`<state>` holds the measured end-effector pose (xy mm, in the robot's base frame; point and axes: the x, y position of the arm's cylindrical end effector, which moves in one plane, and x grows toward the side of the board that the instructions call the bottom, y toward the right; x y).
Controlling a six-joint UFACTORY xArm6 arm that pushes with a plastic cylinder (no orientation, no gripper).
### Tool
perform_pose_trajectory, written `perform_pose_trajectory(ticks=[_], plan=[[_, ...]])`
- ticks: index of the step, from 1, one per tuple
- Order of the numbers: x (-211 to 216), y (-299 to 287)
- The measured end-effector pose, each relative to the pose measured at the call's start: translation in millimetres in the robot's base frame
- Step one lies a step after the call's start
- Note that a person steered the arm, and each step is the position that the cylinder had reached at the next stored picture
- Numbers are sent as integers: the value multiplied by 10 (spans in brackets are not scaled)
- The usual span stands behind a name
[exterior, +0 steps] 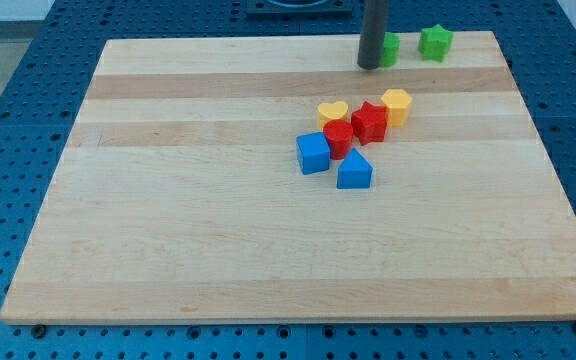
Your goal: Push the red star and yellow hexagon left a bit
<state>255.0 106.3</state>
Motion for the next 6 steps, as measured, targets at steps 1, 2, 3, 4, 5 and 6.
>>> perform_pose_trajectory(ticks=[1,2,3,4,5,6], plan=[[-36,200],[88,222],[300,552],[537,1030],[1098,1068],[1511,549]])
